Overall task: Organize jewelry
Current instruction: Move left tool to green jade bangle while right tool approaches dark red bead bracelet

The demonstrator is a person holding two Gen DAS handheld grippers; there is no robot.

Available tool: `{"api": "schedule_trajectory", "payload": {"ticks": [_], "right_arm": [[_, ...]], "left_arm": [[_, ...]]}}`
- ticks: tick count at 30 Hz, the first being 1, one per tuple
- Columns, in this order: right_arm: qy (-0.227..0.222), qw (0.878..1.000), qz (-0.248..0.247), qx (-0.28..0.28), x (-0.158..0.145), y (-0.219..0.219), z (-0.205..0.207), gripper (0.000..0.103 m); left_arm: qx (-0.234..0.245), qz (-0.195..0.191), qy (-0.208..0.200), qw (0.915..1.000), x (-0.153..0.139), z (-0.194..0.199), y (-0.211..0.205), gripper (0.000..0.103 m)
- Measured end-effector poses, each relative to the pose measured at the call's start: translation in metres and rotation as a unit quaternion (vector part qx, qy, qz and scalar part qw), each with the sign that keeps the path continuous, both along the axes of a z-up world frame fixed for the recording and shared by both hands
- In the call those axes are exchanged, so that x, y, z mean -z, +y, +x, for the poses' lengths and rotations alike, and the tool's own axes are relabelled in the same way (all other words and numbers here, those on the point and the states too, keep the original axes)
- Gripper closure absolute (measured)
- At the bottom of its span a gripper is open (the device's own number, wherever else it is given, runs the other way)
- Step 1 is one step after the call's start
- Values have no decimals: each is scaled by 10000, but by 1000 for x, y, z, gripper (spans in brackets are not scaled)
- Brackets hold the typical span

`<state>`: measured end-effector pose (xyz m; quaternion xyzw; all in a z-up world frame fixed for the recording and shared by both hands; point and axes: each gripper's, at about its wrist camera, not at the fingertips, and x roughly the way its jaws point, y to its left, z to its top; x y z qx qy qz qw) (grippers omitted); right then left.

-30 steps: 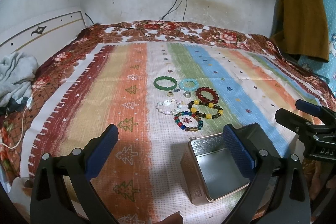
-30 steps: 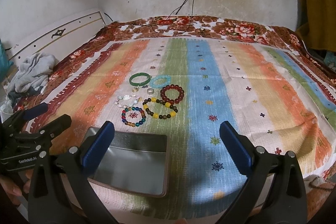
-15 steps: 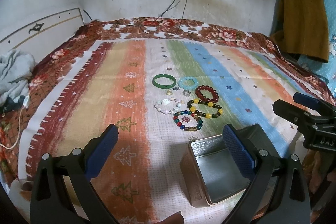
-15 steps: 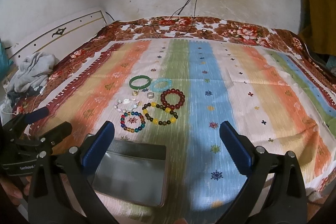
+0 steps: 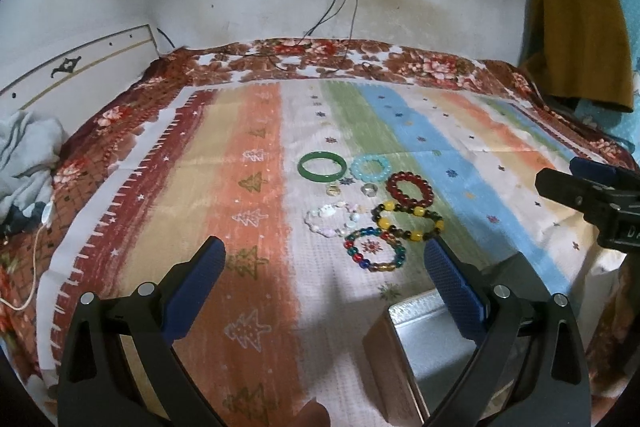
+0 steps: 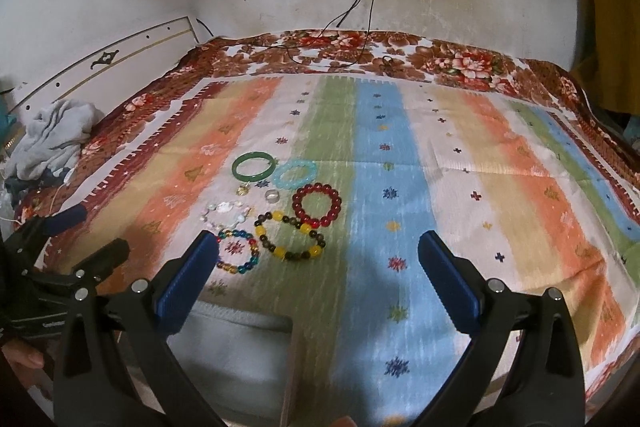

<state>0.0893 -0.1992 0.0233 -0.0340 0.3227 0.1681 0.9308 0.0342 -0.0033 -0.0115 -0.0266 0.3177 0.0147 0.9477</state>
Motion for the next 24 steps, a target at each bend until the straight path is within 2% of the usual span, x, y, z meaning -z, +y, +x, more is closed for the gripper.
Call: {"api": "schedule_trajectory", "payload": {"ticks": [1, 3, 6, 13, 18, 24], "right_arm": [[5, 10000, -13, -4, 0, 0, 3, 5], [31, 10000, -3, -59, -1, 1, 9, 5], [7, 10000, -50, -86, -2, 3, 17, 5], [256, 9995, -150, -104, 5, 6, 42, 5], [335, 9992, -191, -81, 7, 6, 60, 5], [455, 9985, -229, -191, 10, 12, 82, 5]], "left_arm": [[14, -73, 58, 10000, -1, 8, 15, 5], [-25, -104, 81, 9999, -1, 11, 17, 5], [-66, -25, 118, 9999, -1, 17, 17, 5], [24, 56, 444, 9990, -1, 55, 34, 5], [-125, -136, 750, 9970, 6, 82, 49, 5], [-278, -55, 774, 9966, 9, 97, 55, 5]]}}
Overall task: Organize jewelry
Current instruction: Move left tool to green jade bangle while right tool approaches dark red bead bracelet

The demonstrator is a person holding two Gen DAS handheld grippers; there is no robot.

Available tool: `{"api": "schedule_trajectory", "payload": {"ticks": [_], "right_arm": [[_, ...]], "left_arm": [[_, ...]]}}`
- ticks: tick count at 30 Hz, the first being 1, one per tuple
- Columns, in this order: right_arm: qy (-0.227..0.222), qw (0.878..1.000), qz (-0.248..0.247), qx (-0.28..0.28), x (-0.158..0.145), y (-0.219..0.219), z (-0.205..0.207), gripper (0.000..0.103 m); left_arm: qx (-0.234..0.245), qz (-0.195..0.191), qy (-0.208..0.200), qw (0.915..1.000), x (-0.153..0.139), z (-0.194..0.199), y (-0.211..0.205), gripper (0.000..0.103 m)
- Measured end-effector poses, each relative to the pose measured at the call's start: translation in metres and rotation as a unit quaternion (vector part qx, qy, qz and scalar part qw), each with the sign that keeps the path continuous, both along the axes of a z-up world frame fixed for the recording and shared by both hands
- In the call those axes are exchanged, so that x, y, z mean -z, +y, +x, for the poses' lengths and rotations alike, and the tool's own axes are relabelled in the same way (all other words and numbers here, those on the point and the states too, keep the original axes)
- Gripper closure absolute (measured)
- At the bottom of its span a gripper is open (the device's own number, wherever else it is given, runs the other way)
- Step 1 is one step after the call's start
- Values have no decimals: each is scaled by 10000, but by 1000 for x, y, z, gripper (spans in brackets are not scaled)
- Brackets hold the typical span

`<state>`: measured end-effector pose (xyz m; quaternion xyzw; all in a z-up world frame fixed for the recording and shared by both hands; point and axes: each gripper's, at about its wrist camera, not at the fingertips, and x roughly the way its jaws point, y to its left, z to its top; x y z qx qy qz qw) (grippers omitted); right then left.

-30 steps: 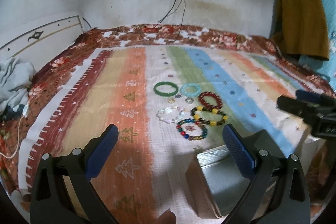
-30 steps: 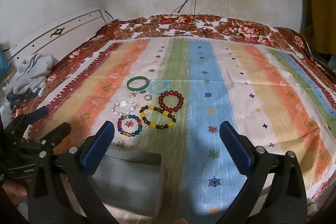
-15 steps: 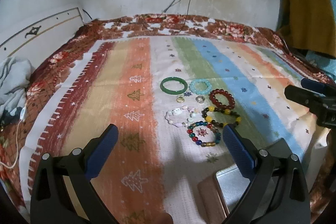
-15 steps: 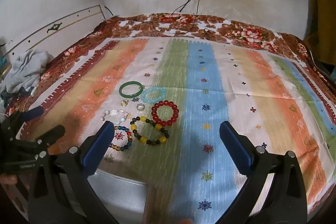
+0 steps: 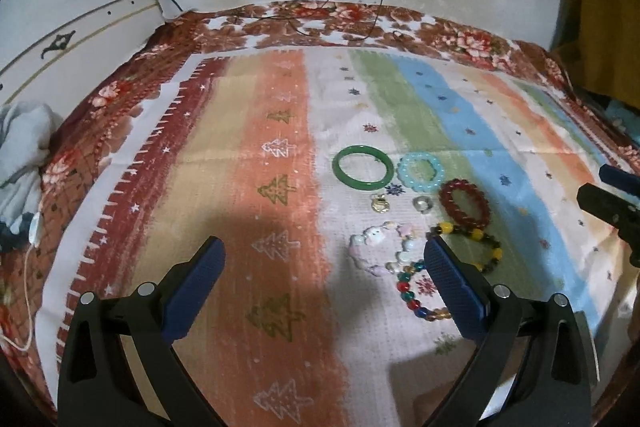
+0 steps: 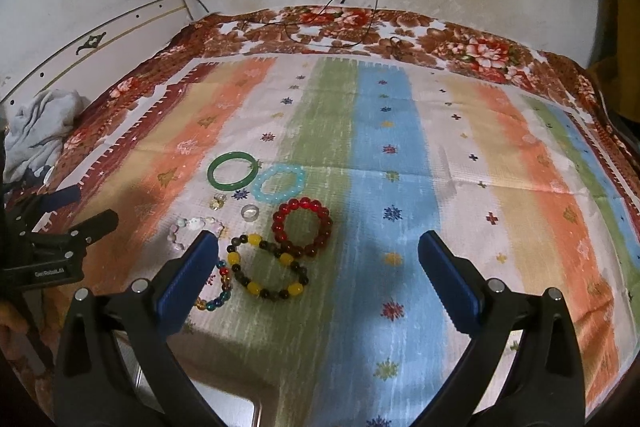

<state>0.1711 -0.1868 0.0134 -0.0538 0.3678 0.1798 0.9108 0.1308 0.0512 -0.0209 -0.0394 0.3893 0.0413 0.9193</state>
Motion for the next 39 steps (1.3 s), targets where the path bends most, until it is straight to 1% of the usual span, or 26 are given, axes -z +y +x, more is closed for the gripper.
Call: {"api": "schedule_trajectory", "payload": {"ticks": [2, 9, 12, 15, 18, 22, 24, 28, 31, 33, 37, 39], "right_arm": [[118, 9999, -26, -104, 3, 4, 8, 5], [455, 9985, -234, -176, 17, 12, 33, 5], [580, 9976, -318, -189, 23, 15, 43, 5], [831, 9960, -307, -105, 33, 13, 57, 5], [1059, 9937, -370, 27, 44, 10, 72, 5], [1311, 9905, -409, 64, 55, 13, 87, 5], [1446, 9885, -431, 85, 61, 15, 93, 5], [1673, 9845, -513, 113, 73, 19, 106, 5], [1796, 9820, -555, 155, 81, 20, 116, 5], [1871, 9803, -596, 205, 87, 20, 122, 5], [1973, 9778, -662, 243, 97, 21, 133, 5], [2017, 9766, -680, 301, 101, 20, 137, 5]], "left_arm": [[9, -29, 75, 10000, 3, 6, 1, 5], [176, -207, 326, 9991, 12, 33, 7, 5], [218, -297, 500, 9981, 18, 51, 11, 6], [303, -255, 603, 9974, 22, 66, 11, 6], [284, -288, 675, 9969, 27, 80, 13, 7], [282, -283, 788, 9961, 35, 100, 15, 8], [278, -311, 877, 9953, 39, 110, 16, 11], [209, -439, 977, 9940, 41, 129, 19, 11], [195, -476, 1148, 9921, 49, 146, 19, 16], [196, -426, 1294, 9905, 56, 156, 17, 23], [226, -397, 1470, 9881, 69, 169, 17, 28], [266, -350, 1532, 9872, 75, 173, 15, 33]]}}
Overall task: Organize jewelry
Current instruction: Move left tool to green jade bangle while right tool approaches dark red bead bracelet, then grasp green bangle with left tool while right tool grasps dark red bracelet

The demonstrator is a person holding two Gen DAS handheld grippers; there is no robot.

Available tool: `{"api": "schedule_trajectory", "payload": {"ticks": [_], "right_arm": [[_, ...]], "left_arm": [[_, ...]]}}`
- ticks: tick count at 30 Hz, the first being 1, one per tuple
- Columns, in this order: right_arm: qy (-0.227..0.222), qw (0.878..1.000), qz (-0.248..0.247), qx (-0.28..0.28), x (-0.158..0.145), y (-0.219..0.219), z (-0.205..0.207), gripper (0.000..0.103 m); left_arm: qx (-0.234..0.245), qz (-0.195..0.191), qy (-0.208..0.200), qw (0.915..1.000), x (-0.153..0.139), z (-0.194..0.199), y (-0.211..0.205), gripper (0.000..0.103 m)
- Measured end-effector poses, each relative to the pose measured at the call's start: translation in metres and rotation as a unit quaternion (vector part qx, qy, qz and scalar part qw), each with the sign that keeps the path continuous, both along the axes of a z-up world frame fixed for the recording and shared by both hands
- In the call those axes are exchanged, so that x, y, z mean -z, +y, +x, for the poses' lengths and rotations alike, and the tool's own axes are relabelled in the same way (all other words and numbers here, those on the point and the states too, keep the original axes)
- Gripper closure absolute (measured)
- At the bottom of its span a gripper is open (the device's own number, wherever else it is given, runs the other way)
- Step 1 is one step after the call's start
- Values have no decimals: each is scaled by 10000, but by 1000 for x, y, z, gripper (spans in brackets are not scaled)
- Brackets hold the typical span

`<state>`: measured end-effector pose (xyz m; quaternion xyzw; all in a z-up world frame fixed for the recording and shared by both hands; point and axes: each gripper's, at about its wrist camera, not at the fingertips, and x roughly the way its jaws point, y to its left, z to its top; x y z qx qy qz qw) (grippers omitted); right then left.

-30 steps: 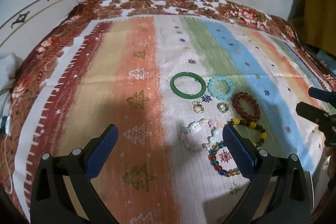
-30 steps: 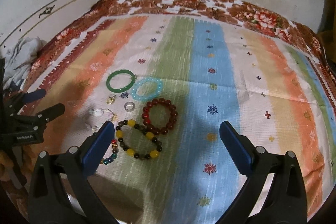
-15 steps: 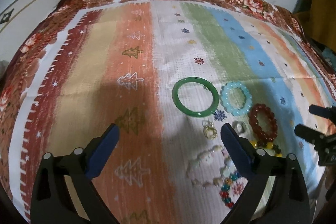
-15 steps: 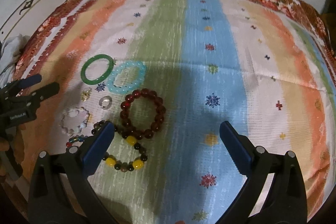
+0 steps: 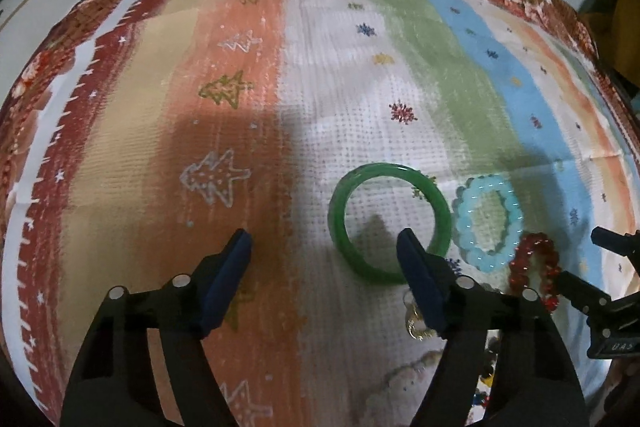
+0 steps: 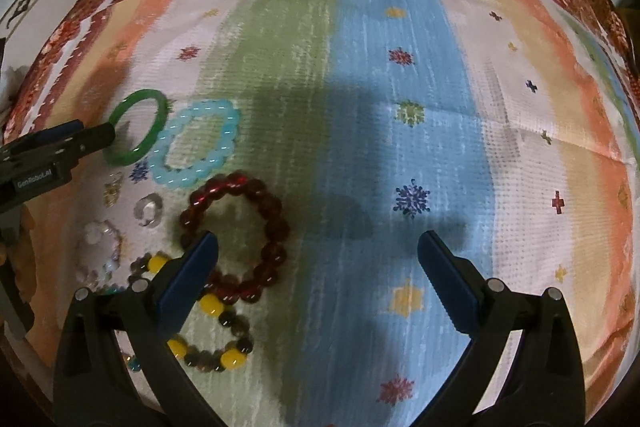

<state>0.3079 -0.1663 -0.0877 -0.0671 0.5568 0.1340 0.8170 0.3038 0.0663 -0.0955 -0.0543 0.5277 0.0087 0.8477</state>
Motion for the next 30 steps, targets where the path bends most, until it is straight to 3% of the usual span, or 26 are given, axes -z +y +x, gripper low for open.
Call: {"api": "schedule_trajectory", "payload": {"ticks": [4, 7, 9, 10, 12, 14, 15, 17, 18, 24, 30], "right_arm": [[140, 9998, -72, -88, 9, 5, 4, 19], [195, 9996, -131, -152, 15, 8, 4, 21], [159, 9996, -157, -178, 15, 8, 3, 25], [136, 9997, -144, -172, 14, 8, 3, 32], [103, 9997, -136, -176, 13, 7, 4, 44], [96, 9997, -104, -216, 12, 6, 3, 55], [91, 9996, -103, -241, 12, 7, 3, 58], [90, 9994, -68, -334, 12, 8, 2, 81], [123, 9992, -19, -371, 11, 9, 1, 86], [190, 9987, 157, -436, 6, 8, 0, 88], [-75, 9980, 56, -625, -12, 16, -11, 88]], "left_arm": [[98, 144, 1, 9998, 5, 5, -4, 37], [67, 249, -39, 9997, 7, 7, -4, 45], [55, 355, -67, 9993, 8, 6, -3, 62], [77, 376, -82, 9992, 8, 6, -3, 67], [157, 397, -97, 9990, 8, 5, -3, 88], [197, 463, -106, 9987, 9, 5, -2, 96], [212, 442, -123, 9987, 9, 5, -1, 96], [194, 362, -124, 9991, 7, 3, 1, 96], [162, 303, -119, 9993, 6, 2, 3, 96], [82, 179, -181, 9996, -3, -6, 6, 96], [42, 163, -254, 9995, -13, -18, 7, 96]]}}
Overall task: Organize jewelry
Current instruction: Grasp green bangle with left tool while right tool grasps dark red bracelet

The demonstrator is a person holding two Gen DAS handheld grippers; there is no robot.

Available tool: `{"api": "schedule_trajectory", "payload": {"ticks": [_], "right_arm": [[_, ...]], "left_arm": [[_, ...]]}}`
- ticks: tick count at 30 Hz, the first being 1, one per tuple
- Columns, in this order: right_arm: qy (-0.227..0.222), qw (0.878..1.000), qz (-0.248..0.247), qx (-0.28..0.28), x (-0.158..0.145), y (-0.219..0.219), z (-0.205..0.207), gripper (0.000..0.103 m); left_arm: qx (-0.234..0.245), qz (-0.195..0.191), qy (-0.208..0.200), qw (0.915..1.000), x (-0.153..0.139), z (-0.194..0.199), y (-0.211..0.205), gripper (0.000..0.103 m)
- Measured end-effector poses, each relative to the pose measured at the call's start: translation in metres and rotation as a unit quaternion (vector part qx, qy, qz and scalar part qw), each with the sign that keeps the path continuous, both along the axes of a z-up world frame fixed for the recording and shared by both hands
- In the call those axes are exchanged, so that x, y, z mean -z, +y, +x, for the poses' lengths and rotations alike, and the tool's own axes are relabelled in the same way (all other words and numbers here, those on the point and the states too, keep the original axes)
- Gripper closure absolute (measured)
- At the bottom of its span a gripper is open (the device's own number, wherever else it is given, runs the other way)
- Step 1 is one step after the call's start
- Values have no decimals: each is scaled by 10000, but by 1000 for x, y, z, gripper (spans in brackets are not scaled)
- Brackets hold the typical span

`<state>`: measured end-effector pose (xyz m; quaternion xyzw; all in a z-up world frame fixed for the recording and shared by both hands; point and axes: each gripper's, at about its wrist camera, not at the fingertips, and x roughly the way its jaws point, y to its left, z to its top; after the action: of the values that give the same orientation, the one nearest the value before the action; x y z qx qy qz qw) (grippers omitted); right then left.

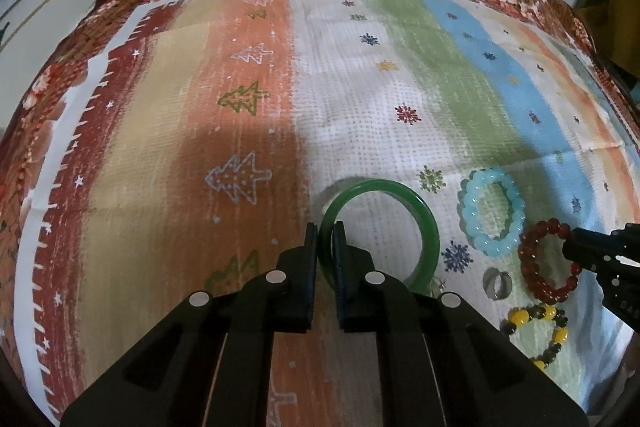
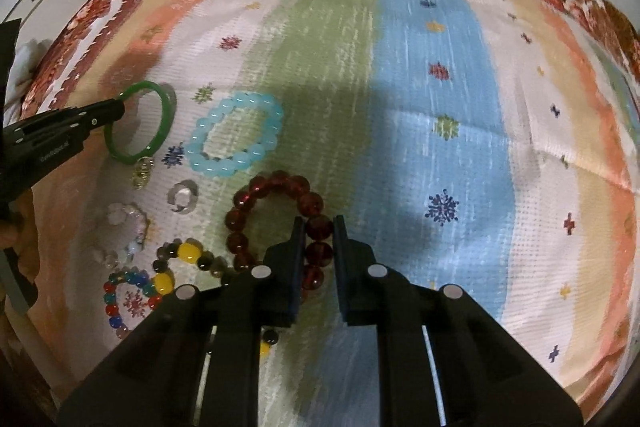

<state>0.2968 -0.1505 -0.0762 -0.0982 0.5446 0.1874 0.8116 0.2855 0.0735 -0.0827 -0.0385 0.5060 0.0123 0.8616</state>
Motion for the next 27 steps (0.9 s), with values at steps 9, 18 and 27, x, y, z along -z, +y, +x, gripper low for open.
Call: {"api": "schedule_trajectory", "payload": {"ticks": [9, 18, 27], "right_arm": [[-367, 9991, 183, -82, -29, 2, -18, 88], [-841, 9956, 389, -136, -68, -4, -59, 88], [-1181, 9898, 767, -207, -100, -11, -106, 88]], "left_arm": [[193, -91, -352, 9992, -33, -26, -11, 95], [277, -311, -703, 9967, -64, -70, -24, 95], [313, -528, -1019, 9929, -85, -125, -33, 95]]}}
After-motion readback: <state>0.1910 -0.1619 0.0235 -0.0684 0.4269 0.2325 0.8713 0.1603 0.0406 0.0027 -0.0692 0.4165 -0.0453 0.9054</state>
